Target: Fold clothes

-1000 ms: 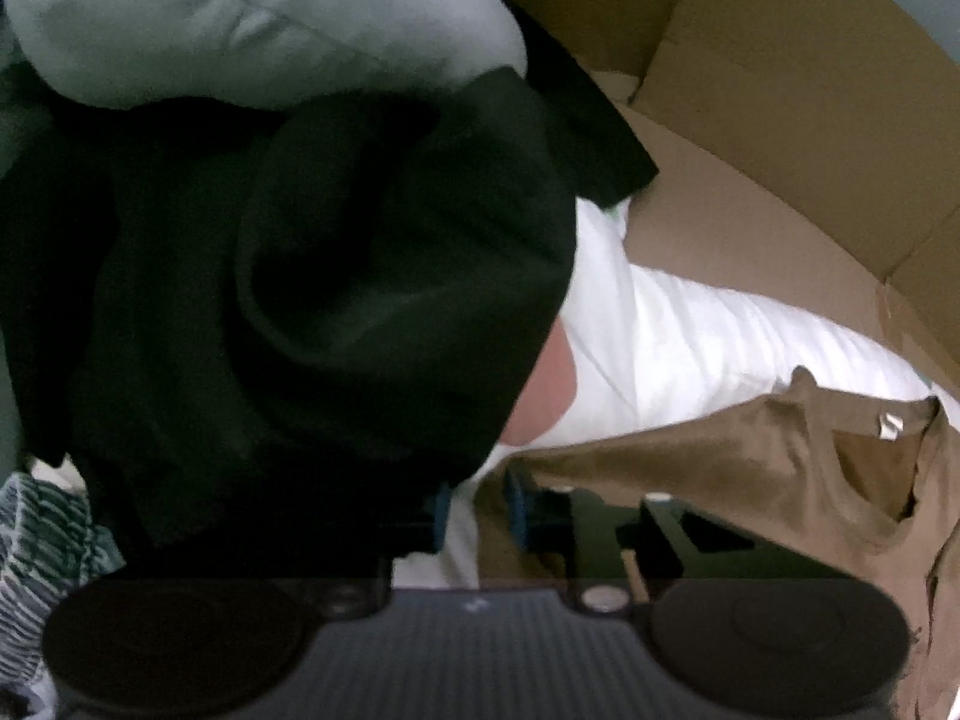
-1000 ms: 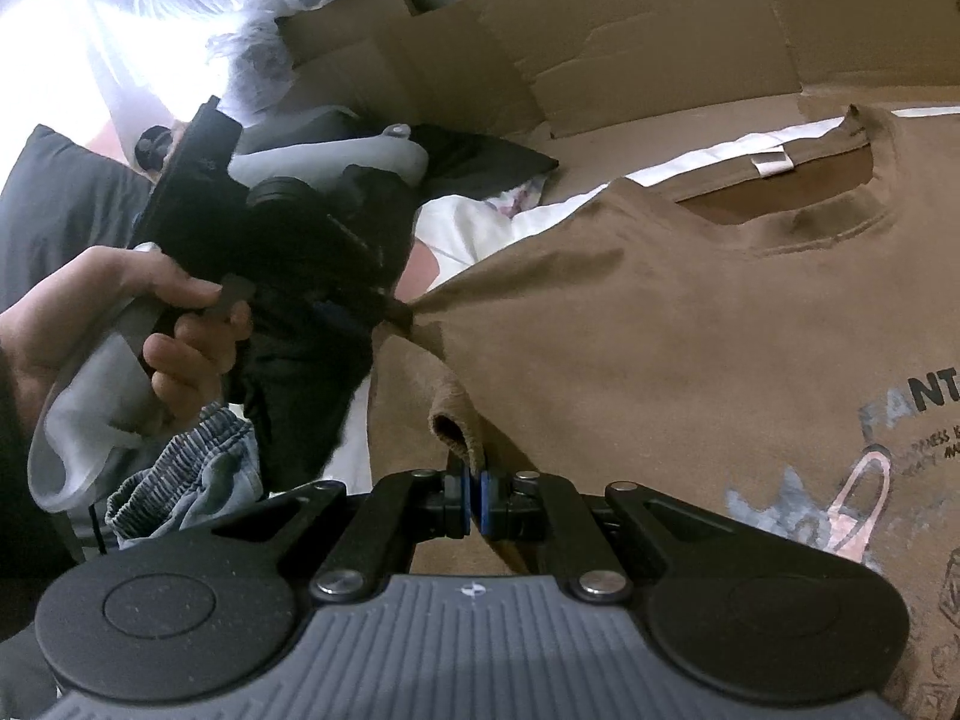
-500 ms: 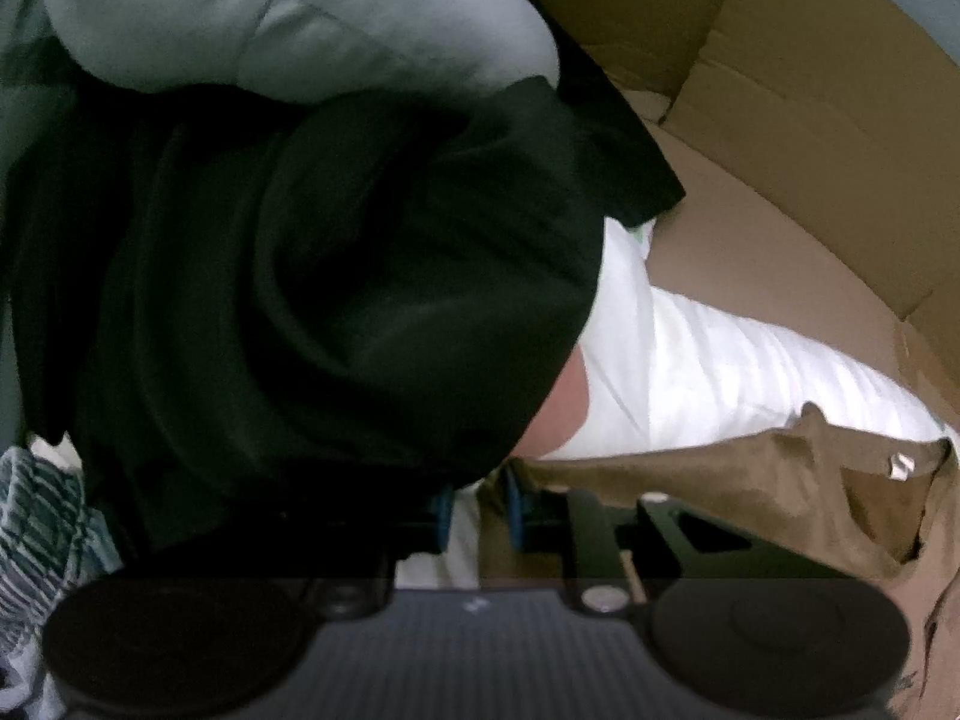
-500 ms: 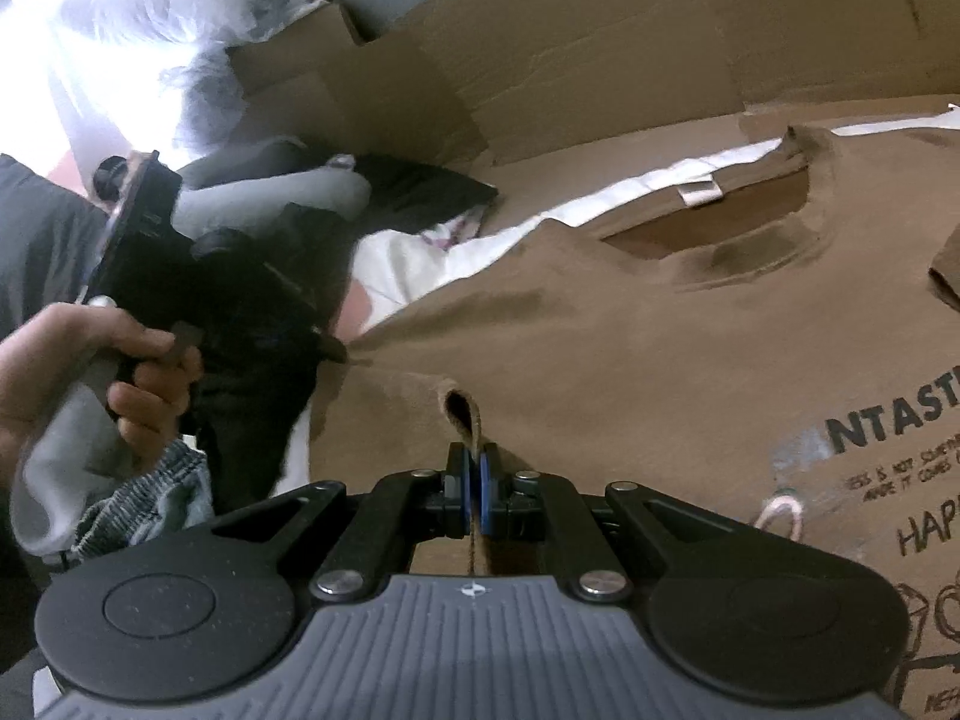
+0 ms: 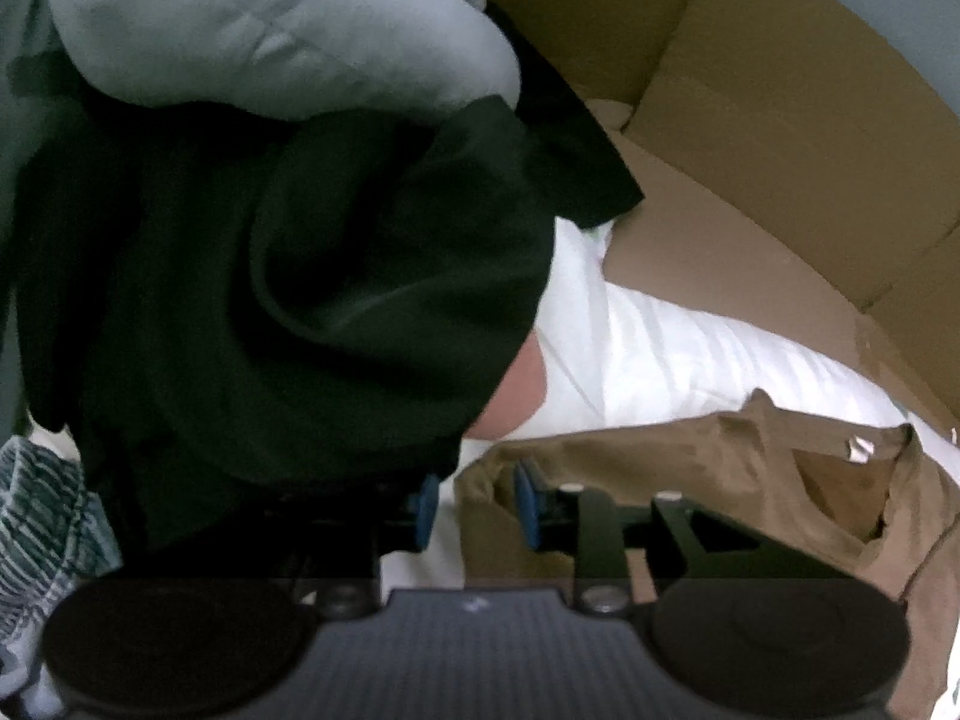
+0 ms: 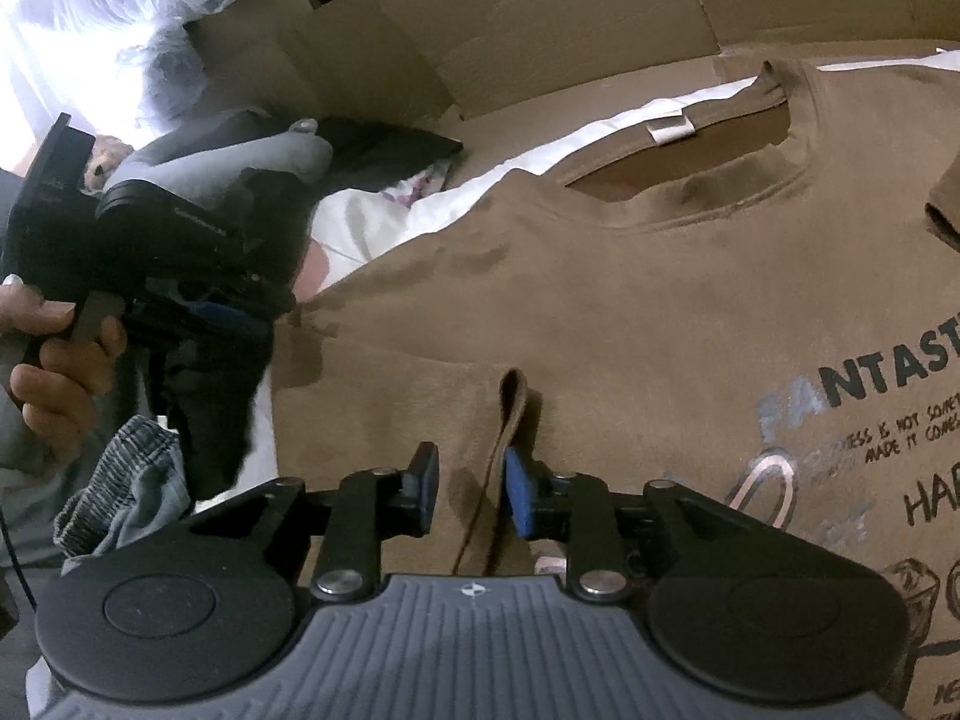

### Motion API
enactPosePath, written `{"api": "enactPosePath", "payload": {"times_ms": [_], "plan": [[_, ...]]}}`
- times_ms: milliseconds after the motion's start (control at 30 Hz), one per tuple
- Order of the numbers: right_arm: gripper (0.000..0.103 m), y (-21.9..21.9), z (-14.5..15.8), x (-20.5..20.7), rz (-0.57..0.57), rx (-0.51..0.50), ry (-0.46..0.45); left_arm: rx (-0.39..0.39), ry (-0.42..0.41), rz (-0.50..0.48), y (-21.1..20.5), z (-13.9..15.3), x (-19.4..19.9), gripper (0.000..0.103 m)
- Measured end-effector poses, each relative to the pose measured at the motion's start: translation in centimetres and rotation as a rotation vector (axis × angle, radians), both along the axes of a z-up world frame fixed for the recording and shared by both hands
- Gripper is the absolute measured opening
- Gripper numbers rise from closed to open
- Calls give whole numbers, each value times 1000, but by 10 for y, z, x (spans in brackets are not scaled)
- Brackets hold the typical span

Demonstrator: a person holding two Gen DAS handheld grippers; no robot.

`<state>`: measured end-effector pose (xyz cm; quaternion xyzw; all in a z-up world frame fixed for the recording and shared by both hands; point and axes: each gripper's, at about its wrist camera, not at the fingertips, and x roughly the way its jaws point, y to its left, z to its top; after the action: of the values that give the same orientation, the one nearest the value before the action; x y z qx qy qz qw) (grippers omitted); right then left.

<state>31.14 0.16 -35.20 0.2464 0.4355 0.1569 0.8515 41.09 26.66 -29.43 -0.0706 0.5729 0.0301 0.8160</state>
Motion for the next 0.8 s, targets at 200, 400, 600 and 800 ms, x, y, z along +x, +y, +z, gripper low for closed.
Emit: {"api": "enactPosePath", "payload": {"times_ms": [200, 400, 600, 800], "plan": [[26, -8, -9, 9, -37, 13, 20, 8, -9, 3, -3, -8, 5, 18], [26, -8, -18, 24, -66, 50, 53, 9, 0, 7, -2, -10, 6, 14], [1, -10, -11, 25, -52, 75, 16, 42, 5, 8, -6, -15, 8, 14], [0, -16, -6, 16, -61, 42, -7, 40, 13, 45, -6, -18, 13, 14]]}}
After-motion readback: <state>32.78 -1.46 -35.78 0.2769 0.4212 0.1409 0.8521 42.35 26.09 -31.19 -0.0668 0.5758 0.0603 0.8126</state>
